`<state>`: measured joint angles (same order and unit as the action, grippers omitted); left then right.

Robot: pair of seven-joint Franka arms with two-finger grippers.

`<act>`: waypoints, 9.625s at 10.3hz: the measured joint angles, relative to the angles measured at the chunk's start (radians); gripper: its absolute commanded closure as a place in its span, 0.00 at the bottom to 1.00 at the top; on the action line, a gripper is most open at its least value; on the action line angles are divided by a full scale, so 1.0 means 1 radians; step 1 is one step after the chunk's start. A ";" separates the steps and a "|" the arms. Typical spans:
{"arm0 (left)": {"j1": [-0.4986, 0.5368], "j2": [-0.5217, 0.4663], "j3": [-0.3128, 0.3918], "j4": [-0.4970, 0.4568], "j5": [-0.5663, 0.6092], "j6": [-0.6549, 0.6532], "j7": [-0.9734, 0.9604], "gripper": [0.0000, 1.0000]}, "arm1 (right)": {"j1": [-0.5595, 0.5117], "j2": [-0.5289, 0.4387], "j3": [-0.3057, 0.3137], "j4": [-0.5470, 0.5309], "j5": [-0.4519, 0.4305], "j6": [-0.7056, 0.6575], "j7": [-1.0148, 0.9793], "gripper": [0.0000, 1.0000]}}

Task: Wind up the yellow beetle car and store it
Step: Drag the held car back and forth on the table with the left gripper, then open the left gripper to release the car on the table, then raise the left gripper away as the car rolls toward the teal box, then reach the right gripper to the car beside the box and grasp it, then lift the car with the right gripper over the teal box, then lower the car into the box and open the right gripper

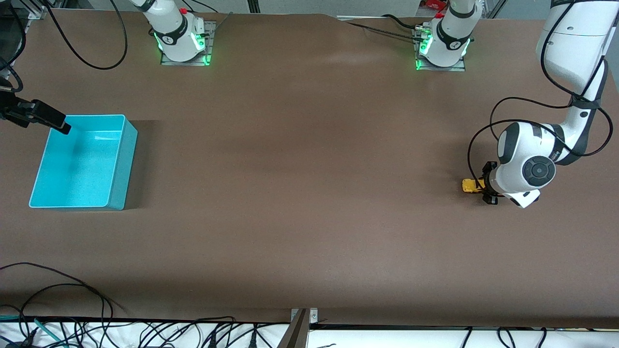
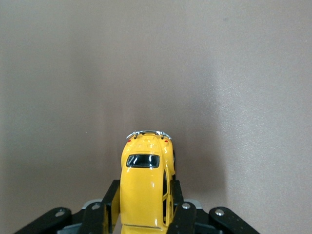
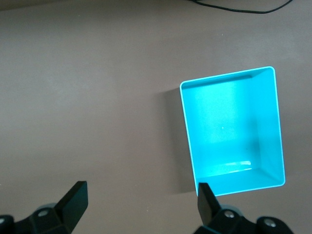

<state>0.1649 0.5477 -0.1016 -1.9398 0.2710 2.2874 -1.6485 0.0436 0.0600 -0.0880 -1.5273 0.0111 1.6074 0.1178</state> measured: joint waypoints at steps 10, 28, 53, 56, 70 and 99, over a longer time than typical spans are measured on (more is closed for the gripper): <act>0.018 0.005 0.000 0.008 0.002 -0.002 0.012 0.69 | 0.000 0.000 0.000 0.000 0.000 0.000 0.000 0.00; 0.024 0.008 -0.021 0.072 -0.030 -0.031 0.064 0.00 | 0.000 0.000 0.000 0.000 0.000 0.000 0.000 0.00; 0.025 -0.269 -0.105 0.533 -0.324 -0.618 1.376 0.00 | 0.000 0.170 0.004 -0.186 0.001 0.172 0.684 0.00; 0.025 -0.269 -0.105 0.533 -0.325 -0.618 1.471 0.00 | 0.000 0.178 0.003 -0.402 0.002 0.430 1.014 0.00; 0.026 -0.300 -0.102 0.530 -0.328 -0.659 1.478 0.00 | 0.004 0.348 0.006 -0.668 0.012 0.902 1.372 0.89; 0.019 -0.306 -0.126 0.524 -0.331 -0.697 1.482 0.00 | -0.065 0.475 -0.283 -0.406 0.102 0.604 1.079 0.00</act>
<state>0.1836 0.2414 -0.2272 -1.4155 -0.0600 1.5904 -0.1664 -0.0219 0.5347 -0.3709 -1.9333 0.1136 2.2109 1.1972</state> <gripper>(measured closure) 0.000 0.207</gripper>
